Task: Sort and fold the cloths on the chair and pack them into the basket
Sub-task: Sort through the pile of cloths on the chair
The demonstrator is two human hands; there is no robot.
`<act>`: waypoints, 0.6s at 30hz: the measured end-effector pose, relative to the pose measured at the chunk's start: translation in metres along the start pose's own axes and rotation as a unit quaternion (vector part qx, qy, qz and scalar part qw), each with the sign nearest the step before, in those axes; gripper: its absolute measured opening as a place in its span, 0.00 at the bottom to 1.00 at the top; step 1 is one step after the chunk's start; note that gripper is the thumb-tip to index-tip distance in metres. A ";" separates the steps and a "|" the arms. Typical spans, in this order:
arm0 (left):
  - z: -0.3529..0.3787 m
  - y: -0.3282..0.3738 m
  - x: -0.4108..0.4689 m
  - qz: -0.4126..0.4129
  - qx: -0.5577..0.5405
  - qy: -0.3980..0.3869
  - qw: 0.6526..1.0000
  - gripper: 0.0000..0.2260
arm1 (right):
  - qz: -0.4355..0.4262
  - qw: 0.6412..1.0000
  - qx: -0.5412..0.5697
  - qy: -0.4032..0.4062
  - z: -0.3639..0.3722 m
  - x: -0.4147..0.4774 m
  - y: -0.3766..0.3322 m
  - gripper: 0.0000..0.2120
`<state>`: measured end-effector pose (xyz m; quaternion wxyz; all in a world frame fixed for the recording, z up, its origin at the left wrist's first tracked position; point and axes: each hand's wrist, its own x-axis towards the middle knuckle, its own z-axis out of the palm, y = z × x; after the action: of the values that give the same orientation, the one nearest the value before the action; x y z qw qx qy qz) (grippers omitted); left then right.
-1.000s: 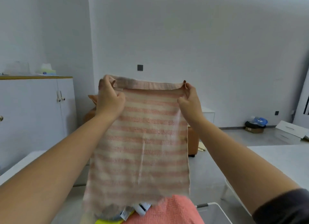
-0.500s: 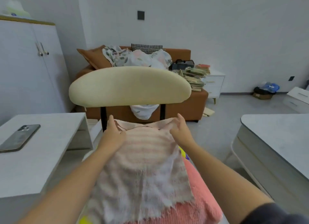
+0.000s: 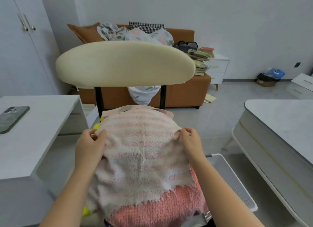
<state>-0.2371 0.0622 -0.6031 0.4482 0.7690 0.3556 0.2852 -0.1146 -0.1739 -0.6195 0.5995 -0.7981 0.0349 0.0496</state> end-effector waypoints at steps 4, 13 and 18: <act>-0.004 -0.003 0.007 -0.084 -0.109 -0.051 0.989 0.15 | 0.036 0.992 0.107 -0.060 -0.010 -0.006 -0.001 0.12; -0.012 -0.010 0.019 -0.166 -0.228 -0.137 0.950 0.15 | 0.004 0.965 0.228 -0.126 -0.013 -0.003 -0.001 0.10; -0.020 -0.014 0.019 -0.138 -0.309 -0.123 0.933 0.07 | 0.001 0.956 0.280 -0.092 -0.019 -0.006 0.000 0.12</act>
<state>-0.2453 0.0918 -0.6051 0.7386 0.5652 0.2947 0.2192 -0.1199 -0.1922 -0.6136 0.7993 -0.5904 -0.0066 0.1116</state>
